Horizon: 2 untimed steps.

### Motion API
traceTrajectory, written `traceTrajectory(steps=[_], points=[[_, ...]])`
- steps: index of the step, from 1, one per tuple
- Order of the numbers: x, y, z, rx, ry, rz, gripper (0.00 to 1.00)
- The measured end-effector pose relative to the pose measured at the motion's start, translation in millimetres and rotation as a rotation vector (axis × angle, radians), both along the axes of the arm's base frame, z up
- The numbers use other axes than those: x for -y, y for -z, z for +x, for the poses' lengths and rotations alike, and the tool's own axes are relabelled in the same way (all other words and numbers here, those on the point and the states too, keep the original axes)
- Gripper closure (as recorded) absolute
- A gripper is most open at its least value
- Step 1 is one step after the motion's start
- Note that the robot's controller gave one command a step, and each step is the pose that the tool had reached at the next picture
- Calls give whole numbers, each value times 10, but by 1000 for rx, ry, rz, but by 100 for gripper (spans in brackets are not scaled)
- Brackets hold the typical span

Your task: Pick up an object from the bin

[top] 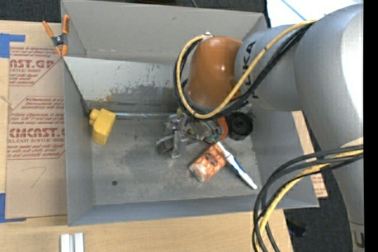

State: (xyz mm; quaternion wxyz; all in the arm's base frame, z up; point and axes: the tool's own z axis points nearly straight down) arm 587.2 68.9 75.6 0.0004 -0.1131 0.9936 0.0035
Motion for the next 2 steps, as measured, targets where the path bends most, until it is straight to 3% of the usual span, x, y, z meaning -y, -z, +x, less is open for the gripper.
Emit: traceTrajectory(steps=[1,2], points=[[1,-375,-29,-10,0,-1,100],[-2,-795,2,2,0,-1,100]])
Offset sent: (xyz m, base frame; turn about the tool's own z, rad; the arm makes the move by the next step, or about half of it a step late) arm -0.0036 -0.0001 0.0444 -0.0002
